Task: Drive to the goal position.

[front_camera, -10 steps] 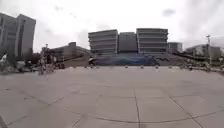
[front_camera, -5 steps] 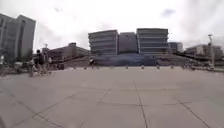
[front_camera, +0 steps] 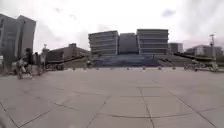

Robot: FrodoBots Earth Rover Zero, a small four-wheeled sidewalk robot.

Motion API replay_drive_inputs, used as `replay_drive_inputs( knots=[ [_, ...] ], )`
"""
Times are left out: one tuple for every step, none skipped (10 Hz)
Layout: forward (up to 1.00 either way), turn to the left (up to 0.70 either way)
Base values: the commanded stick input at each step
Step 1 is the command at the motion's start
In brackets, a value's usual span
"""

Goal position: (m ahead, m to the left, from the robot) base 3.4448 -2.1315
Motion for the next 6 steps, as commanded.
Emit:
replay_drive_inputs(
  knots=[
    [0.7,0.02],
    [0.7,0.02],
    [0.7,0.02],
    [0.7,0.02],
    [0.7,0.02],
    [0.7,0.02]
  ],
)
